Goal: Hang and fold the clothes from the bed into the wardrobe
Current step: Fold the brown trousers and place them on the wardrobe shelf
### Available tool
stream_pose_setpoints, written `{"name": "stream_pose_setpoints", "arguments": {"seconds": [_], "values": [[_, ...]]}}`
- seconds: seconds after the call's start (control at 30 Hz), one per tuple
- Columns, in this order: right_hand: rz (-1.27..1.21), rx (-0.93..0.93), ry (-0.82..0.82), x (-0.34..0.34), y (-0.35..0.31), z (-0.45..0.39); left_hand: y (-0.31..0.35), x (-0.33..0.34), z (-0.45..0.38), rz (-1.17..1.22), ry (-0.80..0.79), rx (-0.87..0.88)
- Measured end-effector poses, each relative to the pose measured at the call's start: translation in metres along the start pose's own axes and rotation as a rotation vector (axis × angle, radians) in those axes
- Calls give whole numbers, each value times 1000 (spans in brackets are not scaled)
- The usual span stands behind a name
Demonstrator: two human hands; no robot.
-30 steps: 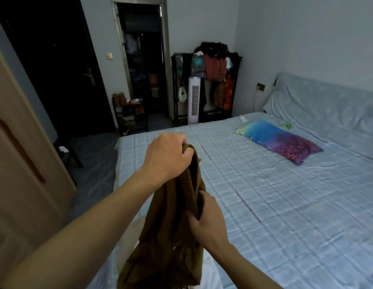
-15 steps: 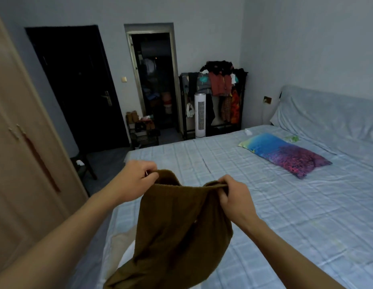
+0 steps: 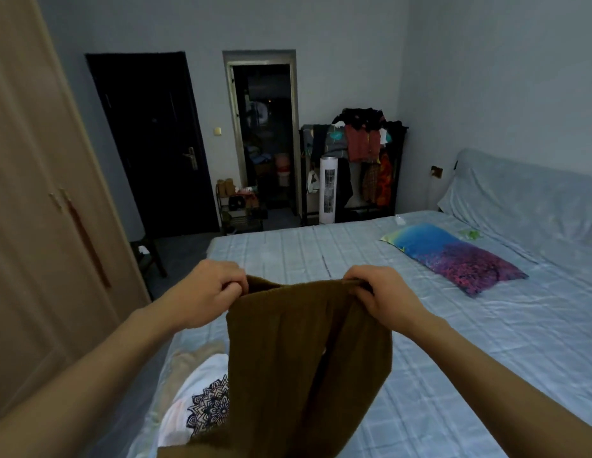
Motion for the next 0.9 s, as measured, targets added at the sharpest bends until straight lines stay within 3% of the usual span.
{"name": "stream_pose_setpoints", "arguments": {"seconds": [0.13,0.2,0.37,0.53,0.77,0.9], "values": [[94,22,-26,-2,-7,-4,-4,5,16,-142,-190,69],[125,48,-72,6,-11,-7,-14,1,21,-179,-199,62],[241,100,-259,56,-20,0,-23,-43,35,-160,62,75],[46,23,-348,128,-45,31,-13,-67,60,-185,248,112],[-317,69,-472,209,-80,68,-16,-88,91,-161,351,108],[-318,130,-548,246,-94,85,-23,-92,108,-129,380,84]]}}
Point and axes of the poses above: each hand's wrist, its own z-axis away from the middle knuckle, its own x-axis out of the palm, y = z × x, the point moved 10 cm from there along -z, towards the middle knuckle, and after that the axes turned 10 degrees about -z, right-handed, at the moved point
